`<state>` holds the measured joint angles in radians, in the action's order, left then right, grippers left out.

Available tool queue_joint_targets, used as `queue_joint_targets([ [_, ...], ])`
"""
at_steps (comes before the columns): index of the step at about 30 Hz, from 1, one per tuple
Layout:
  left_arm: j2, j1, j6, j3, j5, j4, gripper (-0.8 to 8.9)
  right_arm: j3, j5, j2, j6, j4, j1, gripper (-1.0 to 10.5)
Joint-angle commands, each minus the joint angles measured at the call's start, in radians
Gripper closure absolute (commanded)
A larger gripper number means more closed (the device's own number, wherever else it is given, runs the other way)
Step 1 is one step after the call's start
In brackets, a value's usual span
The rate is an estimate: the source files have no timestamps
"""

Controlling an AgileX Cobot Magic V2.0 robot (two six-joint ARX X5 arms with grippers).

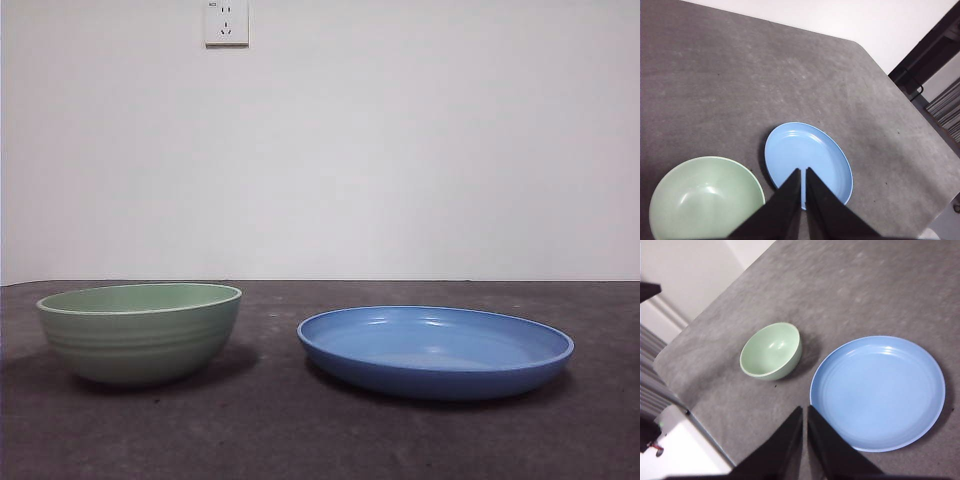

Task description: Place the green bowl on the blue plate

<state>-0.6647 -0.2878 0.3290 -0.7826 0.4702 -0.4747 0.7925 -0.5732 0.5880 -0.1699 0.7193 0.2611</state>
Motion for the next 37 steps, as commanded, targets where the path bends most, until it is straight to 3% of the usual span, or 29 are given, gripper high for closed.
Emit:
queue_joint_targets([
  [1,-0.006,-0.007,-0.030,-0.018,0.003,0.010,7.84,0.016,-0.003,0.006,0.029,-0.004,0.003,9.4],
  [3,-0.006,-0.007,-0.030,-0.018,0.002,0.011,7.72,0.016,-0.003,0.005,0.029,-0.008,0.003,9.4],
  [5,-0.007,-0.007,-0.030,-0.018,0.001,0.012,6.90,0.016,-0.002,0.006,0.029,-0.008,0.003,9.1],
  [8,-0.008,-0.007,-0.031,-0.018,-0.002,0.014,3.99,0.016,0.009,0.006,0.025,-0.009,0.003,6.7],
  [9,-0.008,-0.007,-0.032,-0.018,-0.002,0.019,3.29,0.016,0.020,0.006,0.024,-0.009,0.003,5.4],
  [12,-0.008,-0.007,-0.033,-0.018,-0.002,0.026,2.17,0.016,0.056,0.005,0.024,-0.013,0.003,3.5],
  [19,-0.010,-0.007,-0.029,-0.018,-0.002,0.002,2.15,0.016,0.053,0.005,0.024,-0.024,0.003,3.5],
  [24,-0.059,0.009,0.022,-0.021,-0.002,-0.085,2.15,0.016,0.045,0.005,0.006,-0.023,0.003,3.5],
  [30,-0.223,0.049,-0.009,-0.023,-0.002,-0.173,2.16,0.016,-0.018,0.005,-0.042,-0.022,0.003,3.5],
  [37,-0.462,0.102,-0.064,-0.042,-0.003,-0.143,2.20,0.016,-0.034,0.005,-0.059,-0.023,0.003,3.5],
])
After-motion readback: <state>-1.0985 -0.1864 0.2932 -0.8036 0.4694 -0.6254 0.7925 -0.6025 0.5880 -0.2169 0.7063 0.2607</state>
